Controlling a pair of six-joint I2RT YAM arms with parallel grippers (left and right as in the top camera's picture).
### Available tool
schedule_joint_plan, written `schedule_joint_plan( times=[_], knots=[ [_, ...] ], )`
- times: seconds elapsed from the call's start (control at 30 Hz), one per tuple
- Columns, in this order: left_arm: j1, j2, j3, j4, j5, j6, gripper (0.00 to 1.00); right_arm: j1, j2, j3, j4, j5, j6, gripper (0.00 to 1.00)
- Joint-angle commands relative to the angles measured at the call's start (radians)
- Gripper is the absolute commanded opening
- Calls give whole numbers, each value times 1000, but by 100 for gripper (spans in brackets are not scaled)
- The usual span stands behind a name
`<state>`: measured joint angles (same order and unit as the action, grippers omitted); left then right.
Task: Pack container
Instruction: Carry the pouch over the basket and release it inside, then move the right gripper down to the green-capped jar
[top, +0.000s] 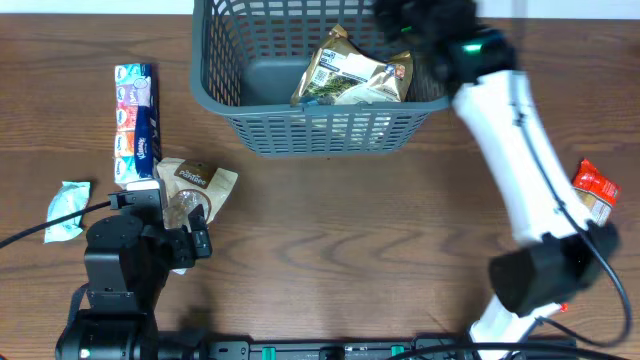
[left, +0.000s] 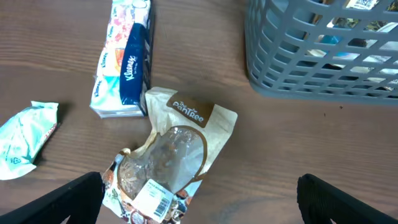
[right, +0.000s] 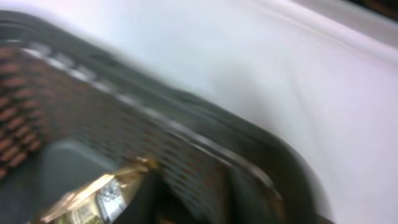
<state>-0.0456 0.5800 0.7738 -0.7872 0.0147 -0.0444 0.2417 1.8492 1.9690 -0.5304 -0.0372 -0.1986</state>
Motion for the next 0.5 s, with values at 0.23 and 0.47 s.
schedule_joint_plan(
  times=[0.23,0.47],
  knots=[
    [6,0,18,-13,-16,17,98,-436,-138,46,-565,71,639,99],
    [6,0,18,-13,-16,18,98,-648,-138,45,-898,72,737,99]
  ],
)
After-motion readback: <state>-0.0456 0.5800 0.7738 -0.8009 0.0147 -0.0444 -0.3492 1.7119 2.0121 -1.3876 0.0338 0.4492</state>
